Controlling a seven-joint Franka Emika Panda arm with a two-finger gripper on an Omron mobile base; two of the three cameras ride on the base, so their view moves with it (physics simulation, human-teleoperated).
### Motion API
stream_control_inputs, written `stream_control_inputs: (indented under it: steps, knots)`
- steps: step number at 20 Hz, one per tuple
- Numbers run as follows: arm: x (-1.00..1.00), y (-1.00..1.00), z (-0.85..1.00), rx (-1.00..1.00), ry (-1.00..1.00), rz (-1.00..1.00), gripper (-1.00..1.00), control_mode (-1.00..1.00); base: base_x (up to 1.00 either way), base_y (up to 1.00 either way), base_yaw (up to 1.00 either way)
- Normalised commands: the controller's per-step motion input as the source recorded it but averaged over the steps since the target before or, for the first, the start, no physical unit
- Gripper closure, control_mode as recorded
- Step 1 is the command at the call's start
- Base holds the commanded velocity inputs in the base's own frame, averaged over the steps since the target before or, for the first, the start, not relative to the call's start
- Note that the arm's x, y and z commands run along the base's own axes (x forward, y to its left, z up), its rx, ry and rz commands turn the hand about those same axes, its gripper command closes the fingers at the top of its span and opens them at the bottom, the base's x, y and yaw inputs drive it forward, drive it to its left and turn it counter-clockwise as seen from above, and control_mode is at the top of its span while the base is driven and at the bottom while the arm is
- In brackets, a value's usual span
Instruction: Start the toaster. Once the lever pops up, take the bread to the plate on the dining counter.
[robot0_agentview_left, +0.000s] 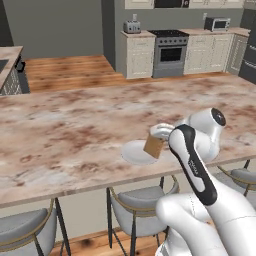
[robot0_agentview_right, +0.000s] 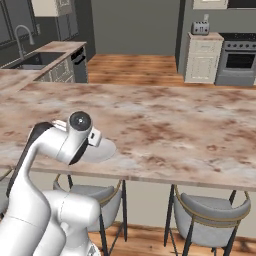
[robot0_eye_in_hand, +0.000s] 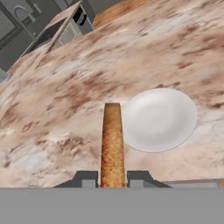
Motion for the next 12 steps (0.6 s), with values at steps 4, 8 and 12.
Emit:
stream_control_inputs:
  steps: [4,8,12]
  knots:
    - [0.27,0.0,-0.03,0.0,-0.01,0.0,1.0,-1.0,0.0,0.0,0.0]
    - [0.28,0.03,0.0,0.0,0.17,0.0,1.0,-1.0,0.0,0.0,0.0]
    - [0.37,0.05,-0.01,0.0,0.13,0.0,1.0,-1.0,0.0,0.0,0.0]
